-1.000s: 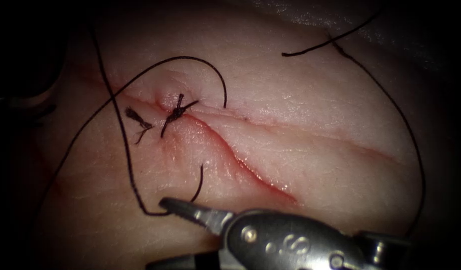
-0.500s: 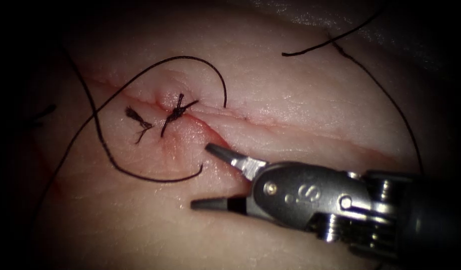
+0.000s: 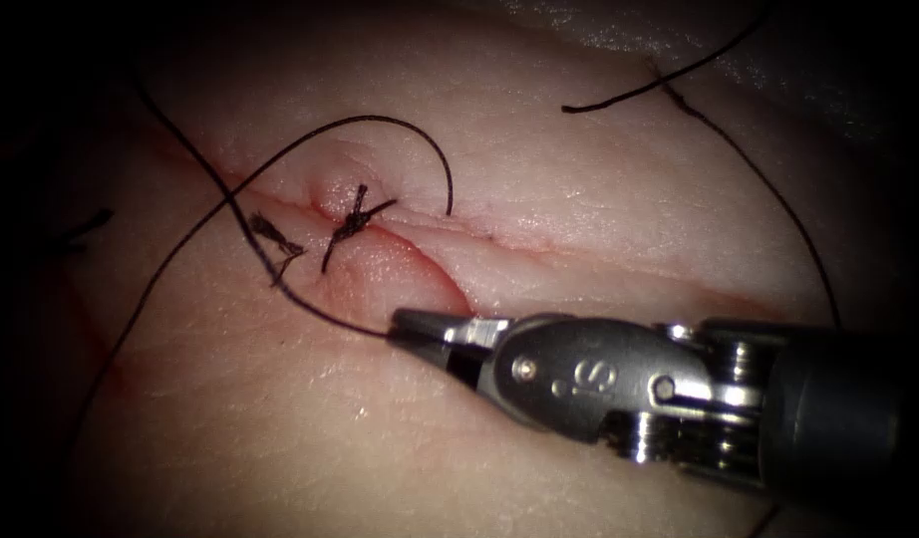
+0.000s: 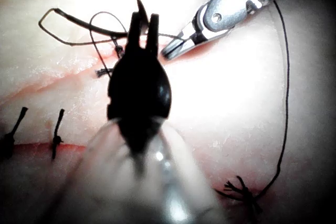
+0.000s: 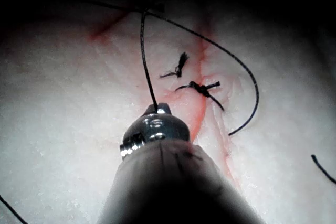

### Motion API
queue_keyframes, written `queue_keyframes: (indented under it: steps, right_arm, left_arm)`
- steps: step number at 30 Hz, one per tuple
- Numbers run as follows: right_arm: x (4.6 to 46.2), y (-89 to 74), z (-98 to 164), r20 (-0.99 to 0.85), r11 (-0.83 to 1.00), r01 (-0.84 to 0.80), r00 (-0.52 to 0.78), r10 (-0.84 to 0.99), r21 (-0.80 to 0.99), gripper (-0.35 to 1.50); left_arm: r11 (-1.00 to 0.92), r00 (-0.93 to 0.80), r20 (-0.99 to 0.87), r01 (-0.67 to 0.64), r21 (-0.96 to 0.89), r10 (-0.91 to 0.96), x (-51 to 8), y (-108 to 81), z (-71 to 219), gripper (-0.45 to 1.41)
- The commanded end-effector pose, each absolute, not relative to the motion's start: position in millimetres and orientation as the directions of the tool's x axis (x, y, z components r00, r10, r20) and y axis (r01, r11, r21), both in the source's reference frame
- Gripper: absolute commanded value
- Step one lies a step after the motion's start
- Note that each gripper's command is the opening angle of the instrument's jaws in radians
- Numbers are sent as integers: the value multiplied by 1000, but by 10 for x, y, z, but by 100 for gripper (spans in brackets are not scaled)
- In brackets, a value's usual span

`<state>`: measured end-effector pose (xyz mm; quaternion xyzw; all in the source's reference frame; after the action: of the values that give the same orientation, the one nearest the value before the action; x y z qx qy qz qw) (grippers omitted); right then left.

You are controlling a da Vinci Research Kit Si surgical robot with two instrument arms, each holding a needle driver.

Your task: Wound Closure

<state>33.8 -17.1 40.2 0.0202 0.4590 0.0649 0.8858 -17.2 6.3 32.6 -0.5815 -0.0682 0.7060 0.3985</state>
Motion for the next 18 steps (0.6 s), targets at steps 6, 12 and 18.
queue_keyframes:
  steps: [6,12,18]
  right_arm:
    - [356,-211,350,-825,990,-34,549,135,139,-35]
    - [374,-243,309,-840,987,25,528,121,157,-35]
    - [391,-256,273,-878,975,80,455,150,207,-35]
  left_arm:
    - [-688,-7,-780,-477,-548,626,-203,54,346,-45]
    - [-700,-6,-784,-454,-551,621,-223,50,351,-45]
    - [-705,-3,-787,-447,-550,616,-228,48,355,-45]
